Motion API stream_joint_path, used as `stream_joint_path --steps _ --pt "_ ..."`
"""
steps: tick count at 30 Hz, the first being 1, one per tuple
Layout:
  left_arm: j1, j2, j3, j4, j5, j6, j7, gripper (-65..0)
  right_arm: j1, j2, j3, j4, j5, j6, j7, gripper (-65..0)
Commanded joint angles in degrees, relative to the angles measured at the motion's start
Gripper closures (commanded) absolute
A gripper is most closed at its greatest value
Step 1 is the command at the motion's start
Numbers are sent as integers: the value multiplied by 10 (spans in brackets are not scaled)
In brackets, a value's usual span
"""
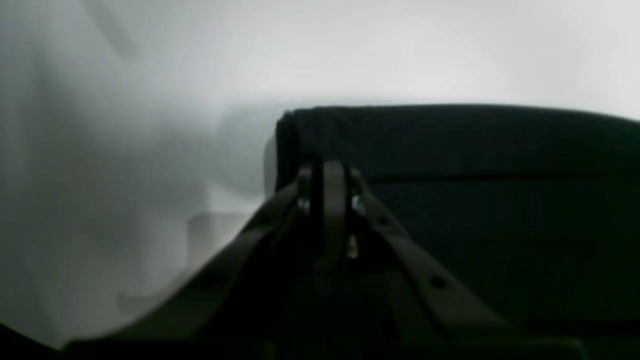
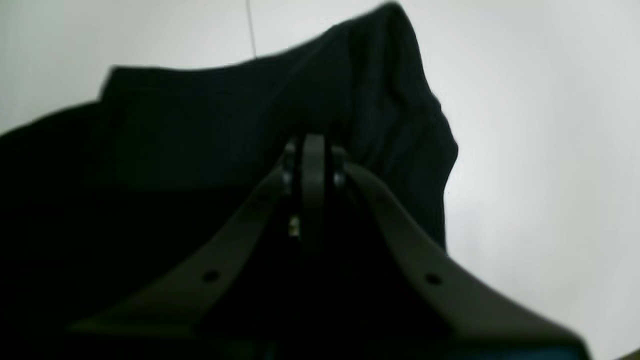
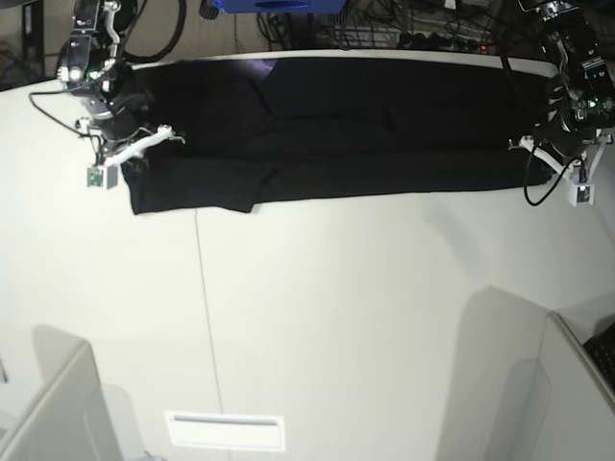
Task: Fold the T-shirt properly
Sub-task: 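Fold the hem up over the body toward the collar with both grippers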
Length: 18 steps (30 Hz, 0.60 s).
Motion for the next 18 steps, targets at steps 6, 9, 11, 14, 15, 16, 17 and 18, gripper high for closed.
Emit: stream_joint_path --steps 6,9,11,14,15,16,17,18 --pt "13 -11 -6 16 -1 -1 -11 0 -42 -14 6 31 10 6 16 0" --pt "23 -11 -31 16 -8 -1 -11 0 -65 -17 13 33 55 7 37 0" --pt "27 -14 -42 16 -38 -1 -11 0 -75 -8 15 32 76 7 53 0" --pt "31 -22 -64 13 -99 -1 27 0 -83 -6 15 33 90 7 58 0" --pt "33 -23 -69 14 -111 -1 32 0 -85 -6 15 33 90 7 58 0" --pt "36 -23 -71 15 -118 -1 33 0 -91 -7 15 33 90 7 58 0" --pt "39 -23 -71 16 -121 -1 33 0 -95 -7 15 33 91 7 59 0" --pt "40 -23 -71 16 -121 -1 33 0 -101 -8 16 33 96 7 59 0"
